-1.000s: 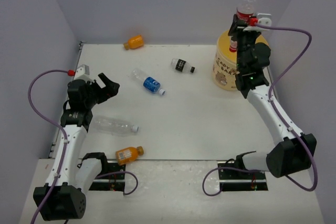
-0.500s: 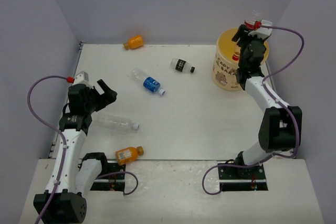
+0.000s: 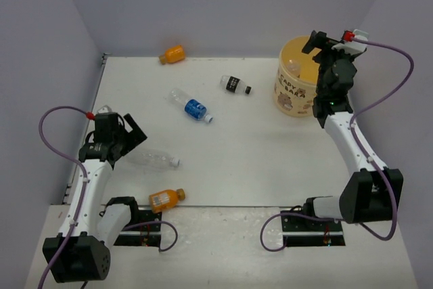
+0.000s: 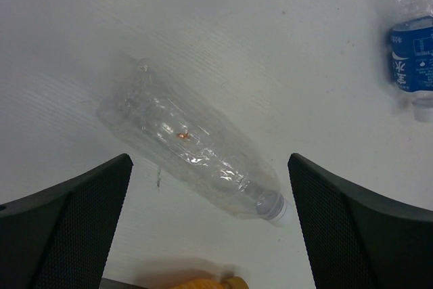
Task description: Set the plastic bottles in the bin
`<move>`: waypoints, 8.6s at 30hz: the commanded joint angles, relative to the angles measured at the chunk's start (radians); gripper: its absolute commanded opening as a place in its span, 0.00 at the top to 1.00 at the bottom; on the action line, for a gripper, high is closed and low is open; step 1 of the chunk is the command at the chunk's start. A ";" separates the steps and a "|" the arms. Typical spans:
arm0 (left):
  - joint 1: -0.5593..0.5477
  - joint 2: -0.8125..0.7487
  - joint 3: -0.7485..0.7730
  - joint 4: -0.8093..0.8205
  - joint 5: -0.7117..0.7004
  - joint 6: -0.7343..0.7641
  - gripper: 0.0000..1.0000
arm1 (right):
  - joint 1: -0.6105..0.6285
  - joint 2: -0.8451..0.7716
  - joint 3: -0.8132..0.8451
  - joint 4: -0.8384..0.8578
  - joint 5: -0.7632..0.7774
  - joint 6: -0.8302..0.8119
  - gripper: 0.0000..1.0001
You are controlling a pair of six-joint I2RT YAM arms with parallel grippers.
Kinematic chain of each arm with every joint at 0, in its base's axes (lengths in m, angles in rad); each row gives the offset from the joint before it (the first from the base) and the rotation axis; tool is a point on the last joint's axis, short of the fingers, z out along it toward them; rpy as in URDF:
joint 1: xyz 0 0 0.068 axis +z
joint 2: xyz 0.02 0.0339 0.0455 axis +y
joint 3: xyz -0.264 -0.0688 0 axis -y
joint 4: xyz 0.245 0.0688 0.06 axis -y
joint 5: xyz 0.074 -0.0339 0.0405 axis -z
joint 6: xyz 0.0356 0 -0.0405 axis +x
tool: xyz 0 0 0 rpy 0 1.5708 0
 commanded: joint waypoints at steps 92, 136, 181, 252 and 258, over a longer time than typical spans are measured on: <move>-0.594 0.135 0.242 0.706 0.090 0.000 0.00 | 0.679 -0.046 -0.113 -0.247 -0.328 0.243 0.69; -0.593 0.179 0.081 0.259 -0.203 -0.066 0.00 | -0.050 0.091 0.299 -0.573 0.026 0.044 0.01; -0.368 1.123 0.670 0.433 -0.218 -0.367 0.07 | -0.044 -0.785 -0.354 -0.529 -0.780 0.115 0.01; -0.649 0.288 0.304 0.720 -0.045 0.149 0.00 | 0.040 -0.035 0.290 -0.601 -0.182 0.088 0.68; -0.558 0.284 0.241 0.666 -0.065 0.118 0.00 | -0.041 0.180 0.464 -0.611 -0.054 0.049 0.58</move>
